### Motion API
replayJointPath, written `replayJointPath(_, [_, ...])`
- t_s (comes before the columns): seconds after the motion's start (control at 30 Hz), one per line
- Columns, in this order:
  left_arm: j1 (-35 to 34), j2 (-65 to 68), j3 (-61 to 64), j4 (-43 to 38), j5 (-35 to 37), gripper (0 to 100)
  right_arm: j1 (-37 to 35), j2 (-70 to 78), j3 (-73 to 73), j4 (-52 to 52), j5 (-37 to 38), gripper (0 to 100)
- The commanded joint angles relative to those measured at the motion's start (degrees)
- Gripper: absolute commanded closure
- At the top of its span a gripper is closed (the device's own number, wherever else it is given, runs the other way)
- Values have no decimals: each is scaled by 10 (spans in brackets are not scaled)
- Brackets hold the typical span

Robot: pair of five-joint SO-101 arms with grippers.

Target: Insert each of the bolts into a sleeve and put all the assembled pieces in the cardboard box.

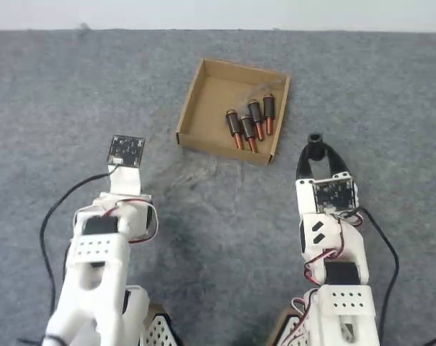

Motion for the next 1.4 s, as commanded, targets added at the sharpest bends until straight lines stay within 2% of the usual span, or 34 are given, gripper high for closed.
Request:
replayJointPath(0.0, [-2, -72, 13, -13, 2, 989, -7, -9, 7, -62, 1, 992])
replayJointPath(0.33, [-43, -172, 59, 4, 2, 989, -76, -10, 6, -55, -3, 992])
replayJointPath(0.5, [-46, -200, 62, 36, 2, 989, -84, -9, -19, -50, -119, 992])
replayJointPath(0.63, [-46, -215, 73, 35, 2, 989, -88, 2, -34, -51, -133, 992])
replayJointPath(1.23, [-46, -226, 80, 34, 2, 989, -81, 393, -262, -56, -139, 992])
replayJointPath(1.3, [-46, -226, 80, 34, 2, 989, -81, 435, -280, -56, -161, 992])
replayJointPath(1.37, [-46, -226, 80, 33, 2, 989, -81, 477, -295, -66, -220, 992])
